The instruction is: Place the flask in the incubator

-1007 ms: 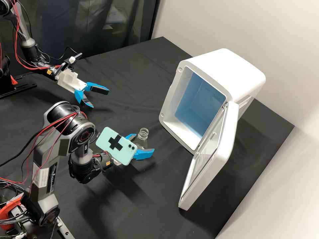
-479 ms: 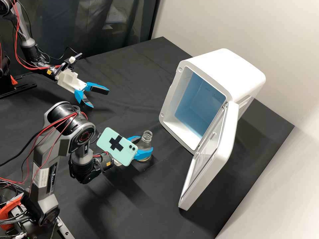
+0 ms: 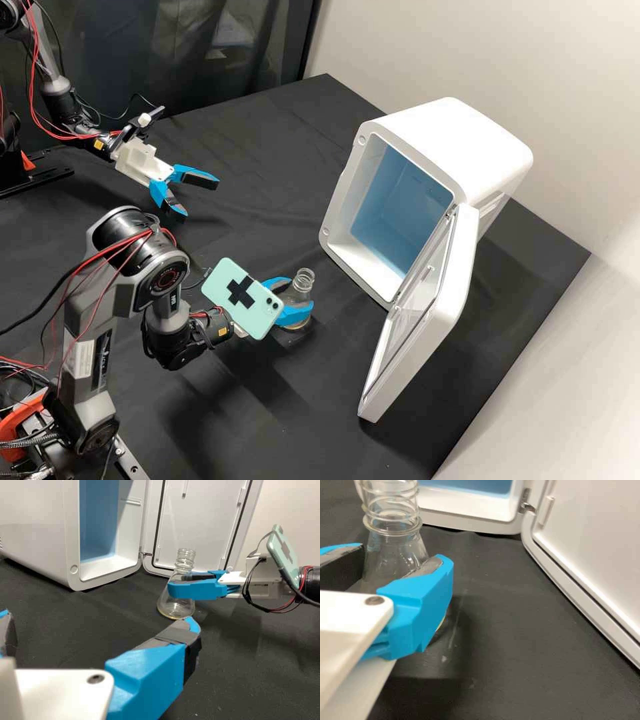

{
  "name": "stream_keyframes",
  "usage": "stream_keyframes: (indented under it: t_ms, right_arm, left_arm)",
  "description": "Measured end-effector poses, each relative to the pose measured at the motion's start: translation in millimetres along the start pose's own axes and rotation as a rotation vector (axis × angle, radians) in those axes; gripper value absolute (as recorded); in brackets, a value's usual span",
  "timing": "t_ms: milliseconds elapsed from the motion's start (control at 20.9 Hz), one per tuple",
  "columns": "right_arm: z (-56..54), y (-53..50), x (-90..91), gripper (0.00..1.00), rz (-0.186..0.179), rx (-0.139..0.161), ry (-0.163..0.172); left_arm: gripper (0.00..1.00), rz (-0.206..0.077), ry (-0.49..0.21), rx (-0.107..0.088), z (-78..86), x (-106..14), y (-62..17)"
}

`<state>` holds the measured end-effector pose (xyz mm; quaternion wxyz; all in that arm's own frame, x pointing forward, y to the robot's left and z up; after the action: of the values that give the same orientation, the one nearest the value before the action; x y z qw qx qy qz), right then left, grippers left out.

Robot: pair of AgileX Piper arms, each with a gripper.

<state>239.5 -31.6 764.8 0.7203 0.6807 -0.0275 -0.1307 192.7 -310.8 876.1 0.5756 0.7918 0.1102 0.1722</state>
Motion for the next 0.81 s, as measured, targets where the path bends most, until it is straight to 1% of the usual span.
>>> stream_keyframes:
  t_ms: [48, 144, 192, 336, 479, 623, 719, 815]
  right_arm:
    - [0.9, 3.7, -0.9, 0.00, 0.005, 0.012, -0.006]
    - [1.4, 12.7, -2.5, 0.00, 0.031, 0.046, -0.002]
    - [1.4, 17.3, -3.1, 0.00, 0.043, 0.056, 0.000]
    - [-0.9, 30.6, -5.5, 0.00, 0.088, 0.088, 0.028]
    - [-2.0, 41.0, -10.2, 0.00, 0.103, 0.116, 0.051]
    - [-4.3, 49.5, -12.2, 0.00, 0.132, 0.143, 0.072]
    - [-7.4, 52.7, -10.8, 0.00, 0.144, 0.141, 0.087]
    - [-12.8, 53.0, -7.1, 0.00, 0.135, 0.137, 0.101]
  left_arm:
    - [1.00, 0.000, 0.000, 0.000, 0.0, 0.0, 0.0]
    - [1.00, 0.000, 0.000, 0.000, 0.0, 0.0, 0.0]
    - [1.00, 0.000, 0.000, 0.000, 0.0, 0.0, 0.0]
    - [1.00, 0.000, 0.000, 0.000, 0.0, 0.0, 0.0]
    - [1.00, 0.000, 0.000, 0.000, 0.0, 0.0, 0.0]
    - [1.00, 0.000, 0.000, 0.000, 0.0, 0.0, 0.0]
    - [1.00, 0.000, 0.000, 0.000, 0.0, 0.0, 0.0]
    - [1.00, 0.000, 0.000, 0.000, 0.0, 0.0, 0.0]
